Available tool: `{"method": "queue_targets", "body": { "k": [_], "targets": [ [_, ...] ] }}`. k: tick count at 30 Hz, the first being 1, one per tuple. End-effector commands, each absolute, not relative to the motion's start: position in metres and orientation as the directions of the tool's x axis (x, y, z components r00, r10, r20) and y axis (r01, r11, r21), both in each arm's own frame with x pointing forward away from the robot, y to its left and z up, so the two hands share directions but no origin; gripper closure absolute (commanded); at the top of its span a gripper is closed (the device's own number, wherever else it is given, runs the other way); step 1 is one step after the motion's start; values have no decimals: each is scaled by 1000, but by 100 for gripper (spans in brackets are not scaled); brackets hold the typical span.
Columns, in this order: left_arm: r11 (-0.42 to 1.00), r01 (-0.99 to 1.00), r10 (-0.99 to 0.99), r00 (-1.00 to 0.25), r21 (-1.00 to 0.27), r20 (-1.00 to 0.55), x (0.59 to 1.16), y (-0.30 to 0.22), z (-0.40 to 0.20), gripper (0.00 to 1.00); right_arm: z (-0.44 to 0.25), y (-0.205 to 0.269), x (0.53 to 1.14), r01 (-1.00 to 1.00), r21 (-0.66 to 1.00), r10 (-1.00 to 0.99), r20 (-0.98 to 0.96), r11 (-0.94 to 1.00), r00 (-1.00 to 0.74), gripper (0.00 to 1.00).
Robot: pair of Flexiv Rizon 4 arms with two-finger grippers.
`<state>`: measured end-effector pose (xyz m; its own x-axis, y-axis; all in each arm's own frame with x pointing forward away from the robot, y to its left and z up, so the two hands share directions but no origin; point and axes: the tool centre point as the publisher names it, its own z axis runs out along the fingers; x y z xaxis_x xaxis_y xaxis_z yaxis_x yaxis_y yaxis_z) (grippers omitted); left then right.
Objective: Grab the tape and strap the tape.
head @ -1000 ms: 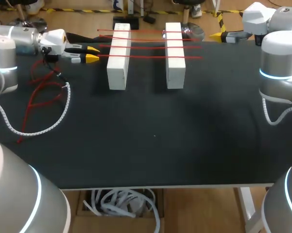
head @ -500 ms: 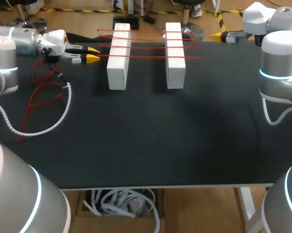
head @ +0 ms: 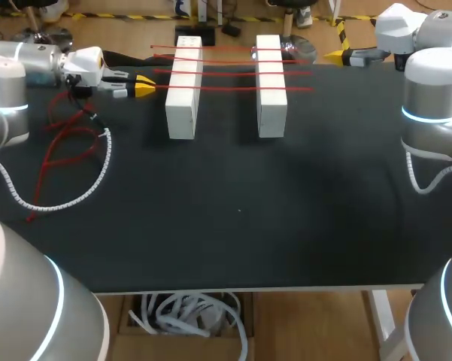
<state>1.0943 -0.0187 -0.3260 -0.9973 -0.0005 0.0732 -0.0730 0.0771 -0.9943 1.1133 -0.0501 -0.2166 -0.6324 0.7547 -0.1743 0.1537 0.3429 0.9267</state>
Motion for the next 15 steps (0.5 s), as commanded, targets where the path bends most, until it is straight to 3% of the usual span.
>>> {"method": "queue_targets", "body": {
  "k": [1,15],
  "targets": [
    [77,-71,3,-997,-994,71,1094,-19,-324,100,-216,-50,1114,156,926,754,-174,344,-633,0],
    [76,-33,10,-999,-997,34,1082,-32,-297,100,-216,-50,1114,156,926,754,-174,344,-633,0]
  ]
}}
